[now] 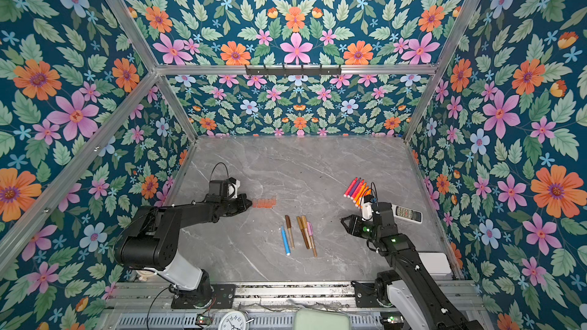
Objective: Remove pen caps from pens
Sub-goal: Place the pen cap at the middle-left of the table.
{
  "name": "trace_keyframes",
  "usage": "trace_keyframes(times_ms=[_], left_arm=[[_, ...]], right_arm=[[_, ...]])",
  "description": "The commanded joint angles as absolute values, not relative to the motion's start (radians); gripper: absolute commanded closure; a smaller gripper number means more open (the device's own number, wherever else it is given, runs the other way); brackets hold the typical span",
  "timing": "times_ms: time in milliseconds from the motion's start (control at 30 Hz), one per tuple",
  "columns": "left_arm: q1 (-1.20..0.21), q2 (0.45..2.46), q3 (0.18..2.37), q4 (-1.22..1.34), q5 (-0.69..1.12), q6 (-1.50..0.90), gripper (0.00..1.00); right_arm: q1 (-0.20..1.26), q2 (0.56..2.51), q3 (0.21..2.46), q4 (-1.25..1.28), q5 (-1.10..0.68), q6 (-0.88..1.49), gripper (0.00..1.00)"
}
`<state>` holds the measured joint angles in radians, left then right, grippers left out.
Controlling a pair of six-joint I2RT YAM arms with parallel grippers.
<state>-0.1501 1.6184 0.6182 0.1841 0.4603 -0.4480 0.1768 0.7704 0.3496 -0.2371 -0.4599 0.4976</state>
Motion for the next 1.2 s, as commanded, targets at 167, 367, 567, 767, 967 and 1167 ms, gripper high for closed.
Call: trace_keyframes(times_ms=[167,367,567,767,967,1167], left_arm=[[-0.149,1.641,0.618,0.135,0.477,-0.442,0.9],[-0.149,1.649,0.621,0.139,0.493,-0.442,0.89],[-0.15,1.665,0.627,0.14,0.504,-0.442,0.89],[-0.15,1.69,0.643,0.126,0.504,-0.442,0.89],[-0.15,1.674,0.637,0.123,0.479,-0.445,0.93],[-0.15,1.667,0.635,0.121,0.471,-0.446,1.0]], right_arm=[[0.178,0.771,0.348,-0.213,-0.46,0.491,0.56],[0.178,0.772,0.348,-0.212,-0.46,0.491,0.56],[0.177,0.772,0.348,-0.212,-0.461,0.491,0.56],[0.178,0.774,0.35,-0.213,-0.459,0.491,0.56],[0.178,0.778,0.35,-0.213,-0.459,0.49,0.56],[0.178,0.779,0.35,-0.212,-0.46,0.491,0.56]])
